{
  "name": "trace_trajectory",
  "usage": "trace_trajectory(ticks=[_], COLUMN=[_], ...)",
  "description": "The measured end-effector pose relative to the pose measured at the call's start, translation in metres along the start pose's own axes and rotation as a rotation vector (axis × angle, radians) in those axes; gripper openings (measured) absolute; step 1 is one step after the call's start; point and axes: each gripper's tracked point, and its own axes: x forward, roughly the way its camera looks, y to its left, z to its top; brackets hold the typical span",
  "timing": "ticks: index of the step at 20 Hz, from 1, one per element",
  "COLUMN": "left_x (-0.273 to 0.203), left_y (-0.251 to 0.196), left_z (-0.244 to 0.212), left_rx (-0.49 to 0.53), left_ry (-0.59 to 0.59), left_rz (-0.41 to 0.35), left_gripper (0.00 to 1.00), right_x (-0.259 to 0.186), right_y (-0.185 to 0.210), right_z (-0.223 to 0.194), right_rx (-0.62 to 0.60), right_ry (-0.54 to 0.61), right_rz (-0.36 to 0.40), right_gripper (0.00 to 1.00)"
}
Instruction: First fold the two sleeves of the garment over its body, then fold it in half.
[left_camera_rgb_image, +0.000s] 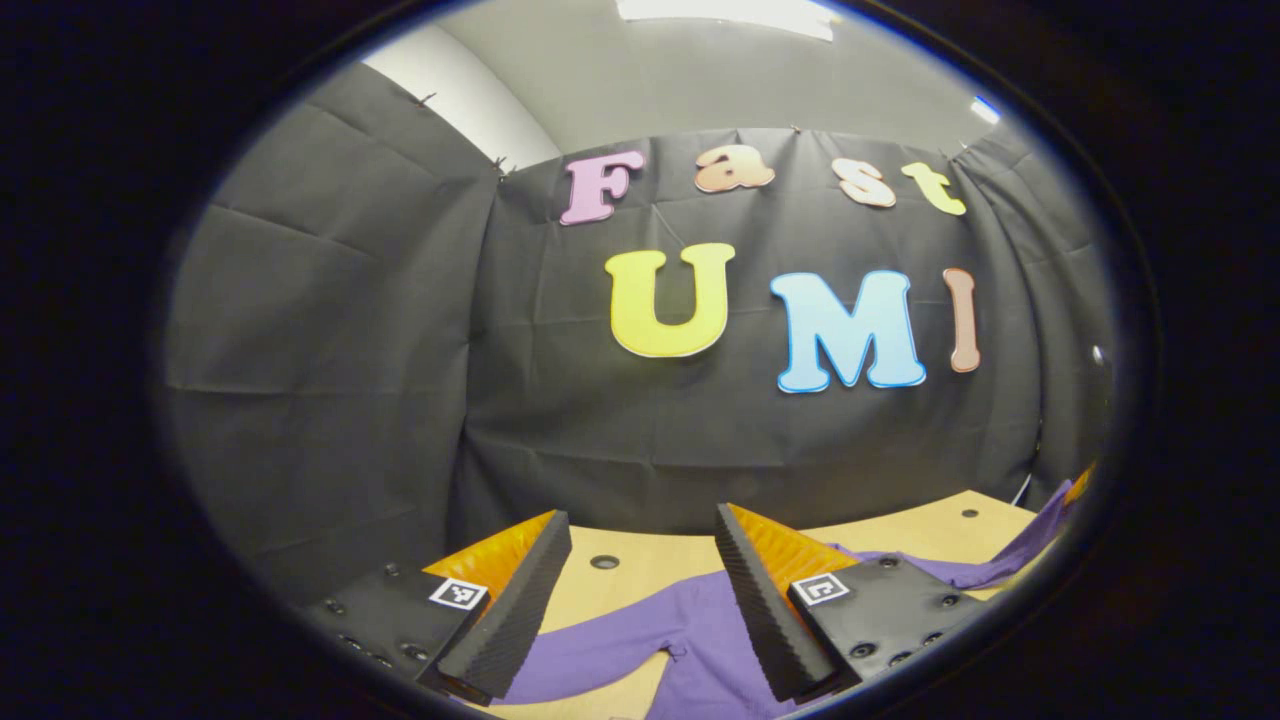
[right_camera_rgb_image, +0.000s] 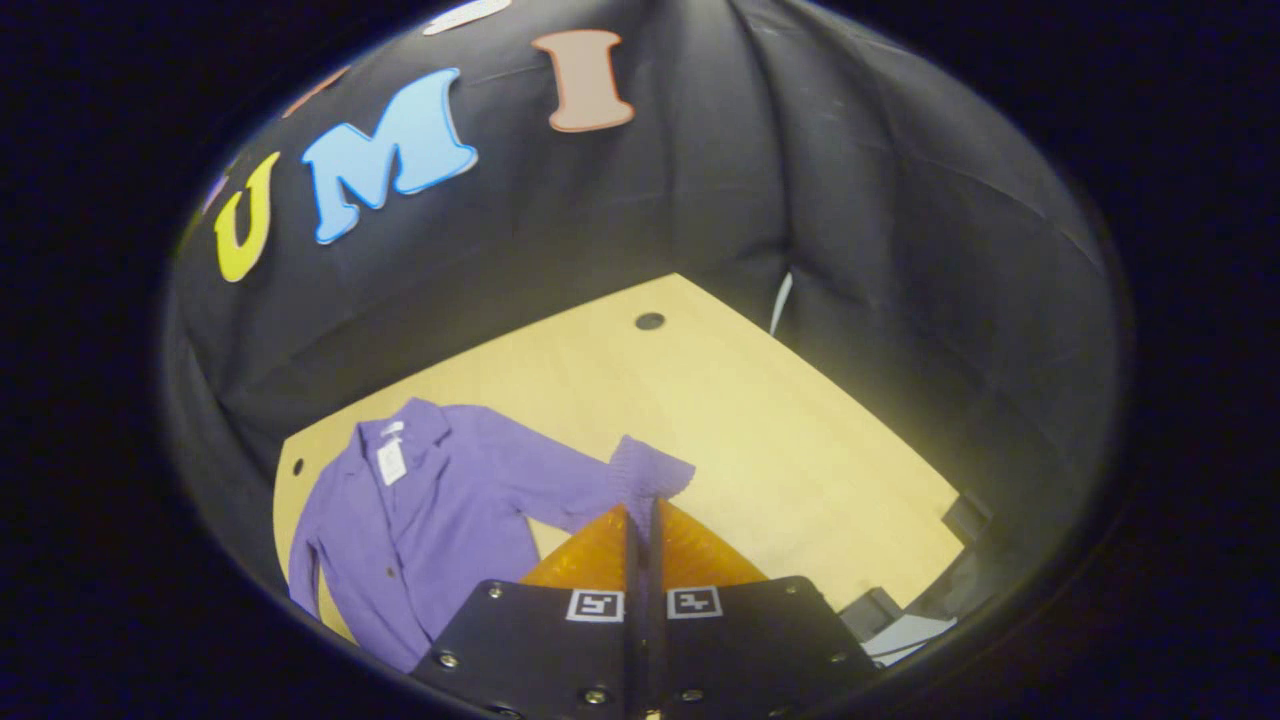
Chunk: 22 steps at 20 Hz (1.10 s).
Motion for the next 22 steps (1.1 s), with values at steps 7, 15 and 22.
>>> trace_trajectory(ticks=[7,15,22], left_x=[-0.013,-0.026,-0.037], left_y=[0.03,0.067,0.08], left_z=[-0.011,-0.044,-0.053], left_rx=[0.004,-0.015,-0.011], left_ry=[0.016,0.075,0.084], left_rz=[0.045,0.12,0.159], left_gripper=[0.94,0.94,0.94], right_x=[-0.027,-0.063,-0.062], right_y=[0.11,0.22,0.275], right_z=[0.041,-0.001,-0.073], right_rx=[-0.113,-0.37,-0.547], right_ry=[-0.119,-0.106,-0.028], right_rz=[0.203,0.386,0.483], right_gripper=[0.01,0.01,0.01])
